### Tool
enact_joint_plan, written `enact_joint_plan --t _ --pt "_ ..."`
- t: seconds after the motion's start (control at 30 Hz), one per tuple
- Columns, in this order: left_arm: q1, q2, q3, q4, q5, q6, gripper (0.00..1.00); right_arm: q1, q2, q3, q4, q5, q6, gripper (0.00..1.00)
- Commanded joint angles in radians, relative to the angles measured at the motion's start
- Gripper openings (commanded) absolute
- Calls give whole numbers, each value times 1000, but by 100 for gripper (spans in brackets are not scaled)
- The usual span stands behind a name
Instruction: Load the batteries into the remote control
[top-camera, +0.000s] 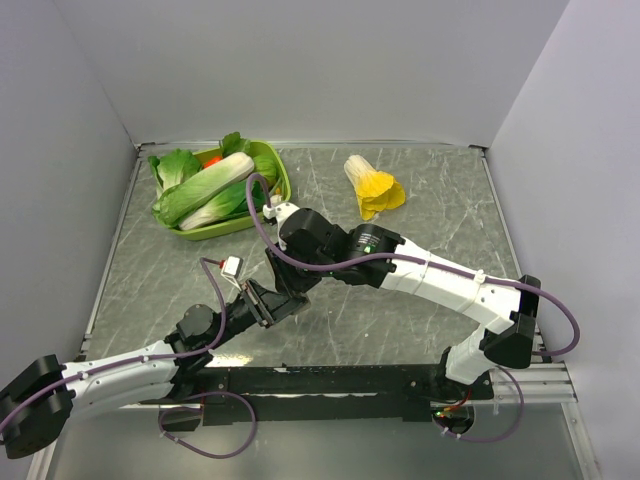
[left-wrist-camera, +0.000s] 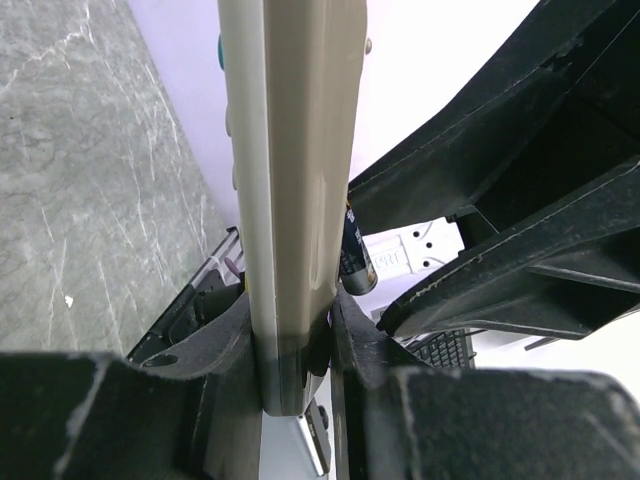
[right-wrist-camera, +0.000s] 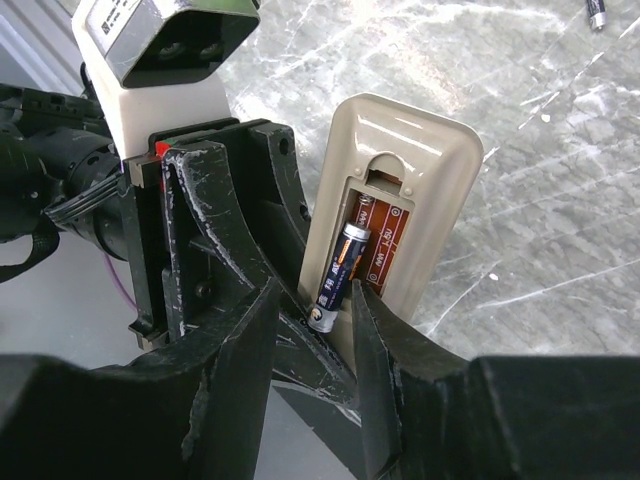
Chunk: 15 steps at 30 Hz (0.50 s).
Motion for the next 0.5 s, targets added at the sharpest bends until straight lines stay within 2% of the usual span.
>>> enact_joint_plan --t 0.0,0.47 --pt "-2 -9 18 125 30 -14 1 5 3 41 15 -11 -13 43" --pt "-2 -17 24 128 35 -18 1 7 10 61 -8 -11 0 42"
